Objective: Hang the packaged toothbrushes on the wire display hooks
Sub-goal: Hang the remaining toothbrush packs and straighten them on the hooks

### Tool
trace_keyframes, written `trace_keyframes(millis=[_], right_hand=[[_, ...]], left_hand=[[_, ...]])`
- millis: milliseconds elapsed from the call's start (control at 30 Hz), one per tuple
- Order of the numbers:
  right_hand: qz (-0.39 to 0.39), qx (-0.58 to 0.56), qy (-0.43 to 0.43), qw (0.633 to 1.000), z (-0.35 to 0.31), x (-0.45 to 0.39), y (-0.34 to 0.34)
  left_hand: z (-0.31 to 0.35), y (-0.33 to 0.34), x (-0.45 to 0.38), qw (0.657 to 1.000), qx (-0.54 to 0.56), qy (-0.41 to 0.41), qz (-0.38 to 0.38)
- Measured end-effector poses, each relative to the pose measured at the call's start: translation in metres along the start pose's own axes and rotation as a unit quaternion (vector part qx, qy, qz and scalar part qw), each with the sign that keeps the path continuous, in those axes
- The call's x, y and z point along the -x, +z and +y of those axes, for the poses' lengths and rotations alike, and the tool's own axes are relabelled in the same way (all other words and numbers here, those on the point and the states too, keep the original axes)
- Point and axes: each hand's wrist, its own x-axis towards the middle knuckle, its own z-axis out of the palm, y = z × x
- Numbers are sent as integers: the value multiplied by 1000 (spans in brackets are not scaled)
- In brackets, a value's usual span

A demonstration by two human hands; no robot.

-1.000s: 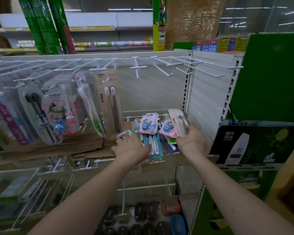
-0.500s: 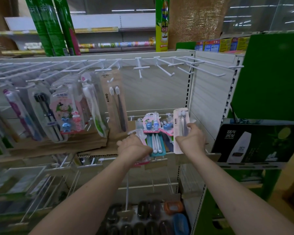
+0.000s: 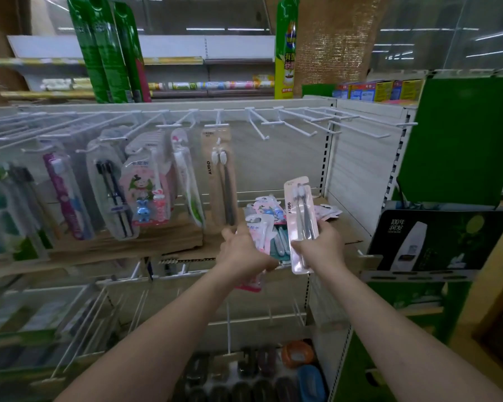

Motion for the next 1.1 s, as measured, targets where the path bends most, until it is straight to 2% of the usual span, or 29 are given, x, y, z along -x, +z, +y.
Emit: trace_keyframes(millis=[167,333,600,700,1100], right_hand=[[-21,3,26,999,-6,26,16],[-56,-29,16,998,-11,52,26],[-48,-24,-42,998,-33,101,54],[-59,-32,-61,996,-43,120,63],[-29,-101,-112,988,-80,147,78]], left_hand=[[-20,-19,15,995,93,-39,13],[-42,-38,35,978,191,-9,88],[-82,-75,65,951,290,34,105],[-96,-88,72,939,325,26,105],[-110,-113,77,928,344,51,135]])
